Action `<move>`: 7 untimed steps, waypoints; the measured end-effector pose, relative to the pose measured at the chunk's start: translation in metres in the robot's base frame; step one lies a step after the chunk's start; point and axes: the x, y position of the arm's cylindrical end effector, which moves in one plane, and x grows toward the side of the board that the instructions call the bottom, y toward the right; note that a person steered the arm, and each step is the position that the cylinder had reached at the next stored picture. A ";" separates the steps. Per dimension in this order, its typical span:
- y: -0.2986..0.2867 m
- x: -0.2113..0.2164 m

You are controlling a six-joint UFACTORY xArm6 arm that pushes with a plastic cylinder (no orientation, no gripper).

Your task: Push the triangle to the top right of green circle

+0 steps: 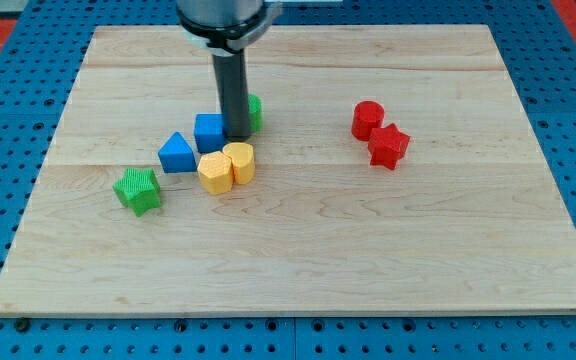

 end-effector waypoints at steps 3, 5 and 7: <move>-0.038 -0.023; -0.022 0.028; -0.035 0.049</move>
